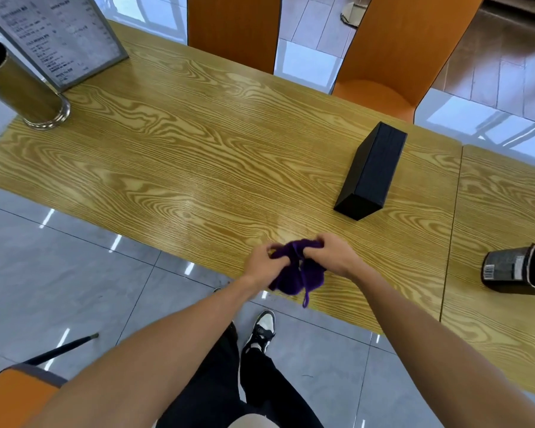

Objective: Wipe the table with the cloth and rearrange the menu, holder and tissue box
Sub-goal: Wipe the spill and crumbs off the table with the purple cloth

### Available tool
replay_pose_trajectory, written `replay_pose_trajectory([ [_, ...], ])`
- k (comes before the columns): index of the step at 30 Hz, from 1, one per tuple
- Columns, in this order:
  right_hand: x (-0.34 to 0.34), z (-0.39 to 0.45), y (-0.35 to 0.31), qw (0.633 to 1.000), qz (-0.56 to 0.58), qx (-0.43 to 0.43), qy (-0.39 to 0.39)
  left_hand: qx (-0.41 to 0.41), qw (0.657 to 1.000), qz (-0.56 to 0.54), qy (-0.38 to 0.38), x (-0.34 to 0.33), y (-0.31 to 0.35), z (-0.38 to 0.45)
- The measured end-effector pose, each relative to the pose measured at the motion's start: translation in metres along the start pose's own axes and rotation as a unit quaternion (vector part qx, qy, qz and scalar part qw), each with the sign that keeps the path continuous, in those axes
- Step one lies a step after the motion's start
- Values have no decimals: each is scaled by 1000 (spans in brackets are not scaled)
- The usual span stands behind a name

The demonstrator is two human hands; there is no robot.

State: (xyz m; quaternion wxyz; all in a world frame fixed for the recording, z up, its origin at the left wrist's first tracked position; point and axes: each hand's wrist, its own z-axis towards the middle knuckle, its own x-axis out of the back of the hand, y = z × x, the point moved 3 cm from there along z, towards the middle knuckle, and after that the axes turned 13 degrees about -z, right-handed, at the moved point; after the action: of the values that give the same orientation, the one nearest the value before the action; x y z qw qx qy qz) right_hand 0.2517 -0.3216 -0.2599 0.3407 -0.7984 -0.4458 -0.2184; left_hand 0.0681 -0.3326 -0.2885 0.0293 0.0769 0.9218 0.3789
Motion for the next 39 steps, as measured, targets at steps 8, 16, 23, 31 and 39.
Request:
replay_pose_trajectory([
  [8, 23, 51, -48, 971, -45, 84, 218, -90, 988, 9, 125, 36, 47, 41],
  [16, -13, 68, -37, 975, -128, 153, 97, -88, 994, 39, 60, 32, 34, 51],
  [23, -27, 54, -18, 980, -115, 132, 99, -92, 984, 153, 0, 16, 23, 49],
  [31, -49, 7, 23, 991, -66, 81, 83, -63, 980, 184, -46, -16, -11, 18],
  [39, -63, -36, 61, 998, -31, 36, 32, -51, 981, 155, -103, -49, -53, -22],
])
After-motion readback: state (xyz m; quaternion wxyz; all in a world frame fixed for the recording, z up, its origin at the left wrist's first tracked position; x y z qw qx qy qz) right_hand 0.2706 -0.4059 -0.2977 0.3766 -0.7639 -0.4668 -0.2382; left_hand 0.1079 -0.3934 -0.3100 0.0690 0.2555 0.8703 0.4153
